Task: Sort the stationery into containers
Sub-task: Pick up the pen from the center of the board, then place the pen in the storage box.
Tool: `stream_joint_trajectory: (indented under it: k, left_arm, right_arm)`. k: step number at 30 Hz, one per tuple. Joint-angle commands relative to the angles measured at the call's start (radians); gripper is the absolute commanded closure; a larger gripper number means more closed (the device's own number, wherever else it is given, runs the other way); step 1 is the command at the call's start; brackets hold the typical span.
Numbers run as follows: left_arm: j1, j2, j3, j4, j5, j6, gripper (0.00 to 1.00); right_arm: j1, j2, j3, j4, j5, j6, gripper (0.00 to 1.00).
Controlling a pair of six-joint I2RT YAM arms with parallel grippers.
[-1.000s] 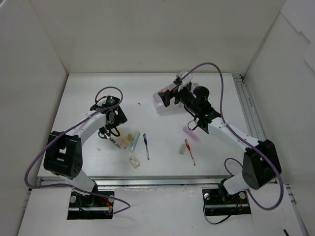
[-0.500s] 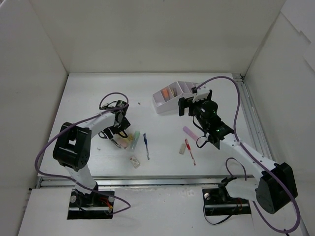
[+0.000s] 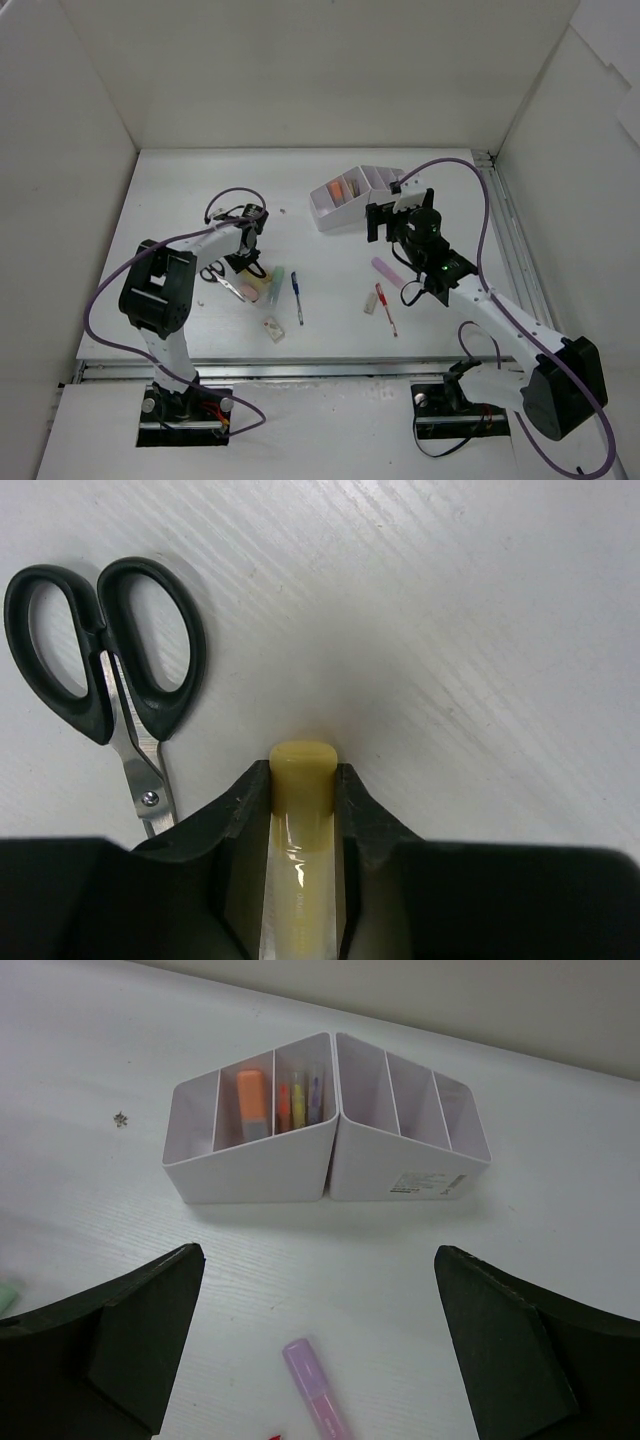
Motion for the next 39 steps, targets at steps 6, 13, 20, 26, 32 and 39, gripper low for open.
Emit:
stream_joint_trajectory:
  k: [6, 13, 20, 26, 32, 39]
  left_arm:
    - [-0.016, -0.073, 0.093, 0.034, -0.061, 0.082, 1.0]
    - [-0.049, -0.165, 0.204, 0.12, -0.114, 0.304, 1.0]
    - [-0.113, -0.188, 0.253, 0.569, 0.055, 0.708, 1.0]
    - [-0.144, -0.072, 0.451, 0.759, 0.187, 0.854, 1.0]
    - [-0.173, 0.134, 0.67, 0.816, 0.222, 0.894, 1.0]
    - [-0.191, 0.269, 0.735, 0.96, 0.258, 0.854, 1.0]
  right_arm:
    - [0.004, -0.068, 0.014, 0.038, 0.033, -0.001, 0.02]
    - [0.004, -0.142, -0.029, 0.06, 0.047, -0.001, 0.02]
    - [0.003, -0.157, -0.048, 0.075, 0.077, -0.015, 0.02]
    - [0.004, -0.162, -0.051, 0.066, 0.163, -0.024, 0.02]
    - [0.004, -0.154, -0.051, 0.067, 0.244, -0.04, 0.02]
    - [0.006, -0.148, -0.047, 0.052, 0.272, -0.043, 0.02]
